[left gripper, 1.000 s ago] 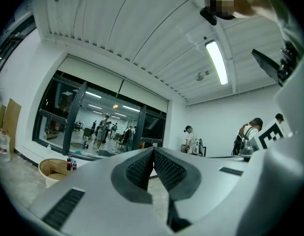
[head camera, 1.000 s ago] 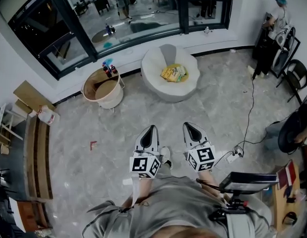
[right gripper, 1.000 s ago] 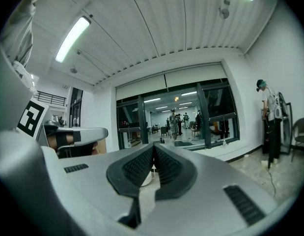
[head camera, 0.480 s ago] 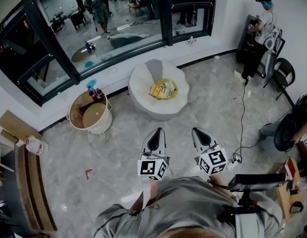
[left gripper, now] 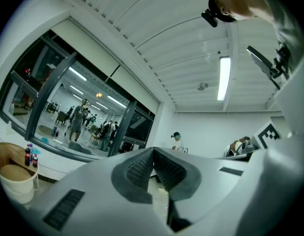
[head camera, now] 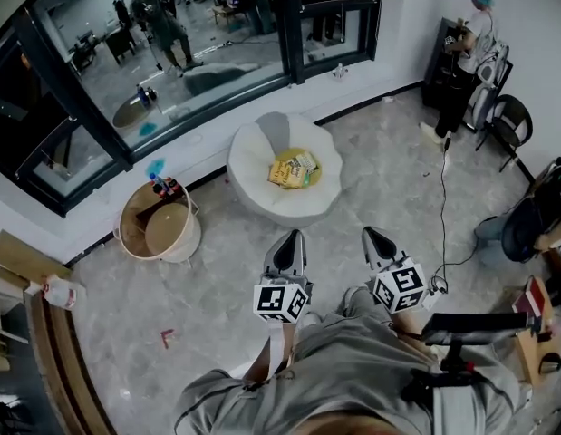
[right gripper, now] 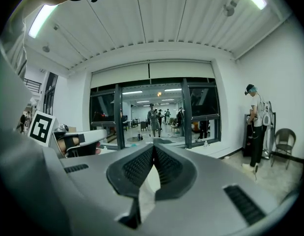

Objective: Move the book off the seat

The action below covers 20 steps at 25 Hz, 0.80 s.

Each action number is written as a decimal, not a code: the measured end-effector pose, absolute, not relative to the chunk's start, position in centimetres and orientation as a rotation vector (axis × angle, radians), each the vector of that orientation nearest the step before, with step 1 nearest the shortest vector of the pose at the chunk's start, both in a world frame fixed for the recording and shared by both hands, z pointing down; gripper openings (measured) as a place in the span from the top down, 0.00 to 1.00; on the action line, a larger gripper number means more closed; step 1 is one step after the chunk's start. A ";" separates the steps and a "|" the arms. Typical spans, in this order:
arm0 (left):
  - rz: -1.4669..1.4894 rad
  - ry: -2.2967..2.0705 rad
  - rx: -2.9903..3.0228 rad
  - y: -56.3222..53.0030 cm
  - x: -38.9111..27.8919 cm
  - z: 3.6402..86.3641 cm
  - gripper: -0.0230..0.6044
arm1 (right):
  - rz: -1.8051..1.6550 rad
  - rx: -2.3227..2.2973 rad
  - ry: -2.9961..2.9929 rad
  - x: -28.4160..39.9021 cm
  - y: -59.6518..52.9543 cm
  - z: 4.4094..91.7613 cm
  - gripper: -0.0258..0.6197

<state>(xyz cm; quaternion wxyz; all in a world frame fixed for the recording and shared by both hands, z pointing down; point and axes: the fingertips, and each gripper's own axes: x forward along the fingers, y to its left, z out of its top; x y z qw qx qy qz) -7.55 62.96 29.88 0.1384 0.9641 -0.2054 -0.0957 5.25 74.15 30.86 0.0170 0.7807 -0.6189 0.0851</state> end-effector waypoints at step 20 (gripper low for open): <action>-0.247 -1.018 2.680 44.1 3.0 31.0 0.94 | 0.306 2.122 -2.405 16.1 47.1 32.7 0.94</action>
